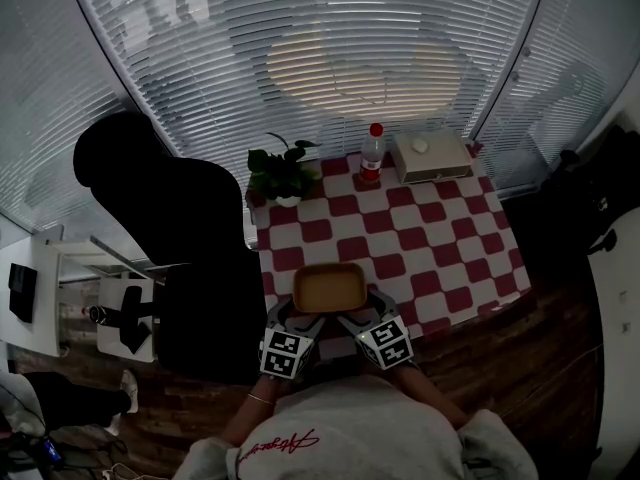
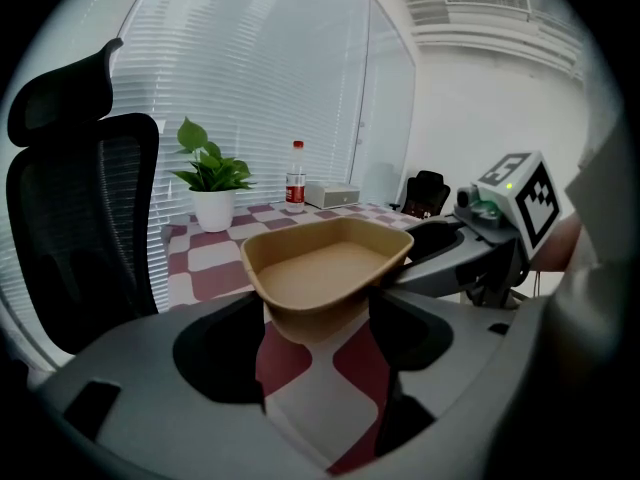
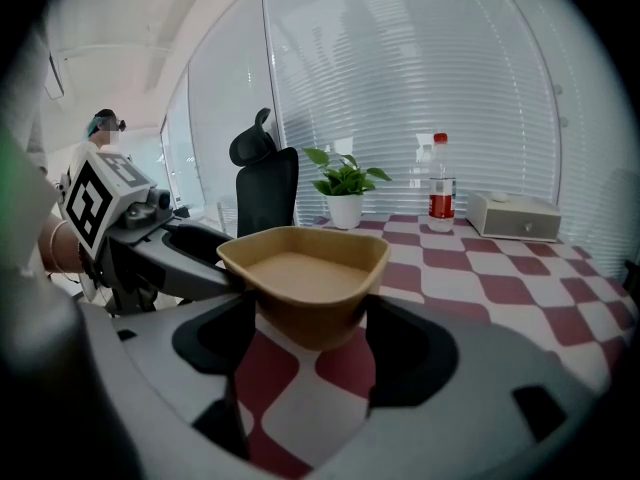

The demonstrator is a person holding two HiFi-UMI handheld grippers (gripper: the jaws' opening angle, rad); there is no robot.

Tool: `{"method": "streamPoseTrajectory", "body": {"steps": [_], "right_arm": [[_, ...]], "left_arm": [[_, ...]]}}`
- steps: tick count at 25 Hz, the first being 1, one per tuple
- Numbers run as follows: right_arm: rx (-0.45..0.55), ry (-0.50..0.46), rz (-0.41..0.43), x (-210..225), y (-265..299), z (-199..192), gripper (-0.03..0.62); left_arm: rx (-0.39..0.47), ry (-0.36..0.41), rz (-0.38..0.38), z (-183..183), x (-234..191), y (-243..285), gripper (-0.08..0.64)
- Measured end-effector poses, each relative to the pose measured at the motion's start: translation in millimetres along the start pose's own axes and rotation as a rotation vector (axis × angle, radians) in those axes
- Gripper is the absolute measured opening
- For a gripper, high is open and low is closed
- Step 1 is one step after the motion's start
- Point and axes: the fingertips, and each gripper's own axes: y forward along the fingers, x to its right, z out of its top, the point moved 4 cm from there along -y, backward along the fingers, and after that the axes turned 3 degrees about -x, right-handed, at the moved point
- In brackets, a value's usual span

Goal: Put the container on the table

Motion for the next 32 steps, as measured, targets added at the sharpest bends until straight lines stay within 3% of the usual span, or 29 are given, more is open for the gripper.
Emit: {"method": "streamPoseTrajectory", "body": {"steps": [32], "right_arm": [[-0.08, 0.041, 0.021, 0, 11, -23, 0.35]], "left_arm": [[-0.064, -0.032, -0.027, -24, -2, 14, 0.333]]}}
